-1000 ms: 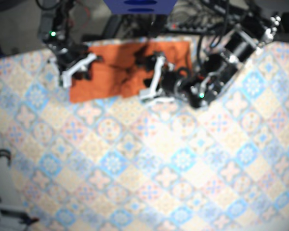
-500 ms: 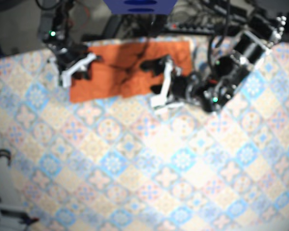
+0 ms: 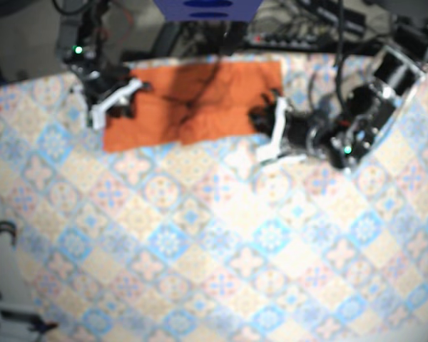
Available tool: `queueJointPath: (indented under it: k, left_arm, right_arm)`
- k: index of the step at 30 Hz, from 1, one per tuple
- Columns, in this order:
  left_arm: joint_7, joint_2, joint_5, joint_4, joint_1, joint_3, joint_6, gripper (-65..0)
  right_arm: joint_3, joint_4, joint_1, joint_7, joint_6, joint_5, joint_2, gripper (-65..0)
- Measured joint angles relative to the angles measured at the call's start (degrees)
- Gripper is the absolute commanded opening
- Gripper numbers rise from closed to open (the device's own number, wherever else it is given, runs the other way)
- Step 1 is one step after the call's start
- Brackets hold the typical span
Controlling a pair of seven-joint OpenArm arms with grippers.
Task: Fold the T-shirt properly
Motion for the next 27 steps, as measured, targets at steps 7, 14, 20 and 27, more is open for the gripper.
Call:
queueJointPath:
  k: [7, 14, 20, 27]
  left_arm:
    - [0.4, 5.0, 6.3, -0.2, 4.2, 0.3, 1.4, -65.0]
    - [0.7, 11.0, 15.6, -0.3, 7.5, 0.6, 1.5, -65.0]
    - [0.6, 14.6, 16.6, -0.3, 7.4, 3.7, 1.3, -65.0]
    - [0.4, 18.1, 16.0, -1.3, 7.1, 3.7, 1.2, -65.0]
  right_arm:
    - [0.0, 0.0, 0.4, 0.0, 0.0, 0.0, 0.0, -45.4]
    - [0.0, 0.0, 1.6, 0.0, 0.0, 0.1, 0.0, -45.4]
    - [0.1, 0.0, 1.4, 0.0, -0.1, 0.0, 0.0, -45.4]
    - [0.0, -0.1, 1.4, 0.0, 0.0, 0.0, 0.0, -45.4]
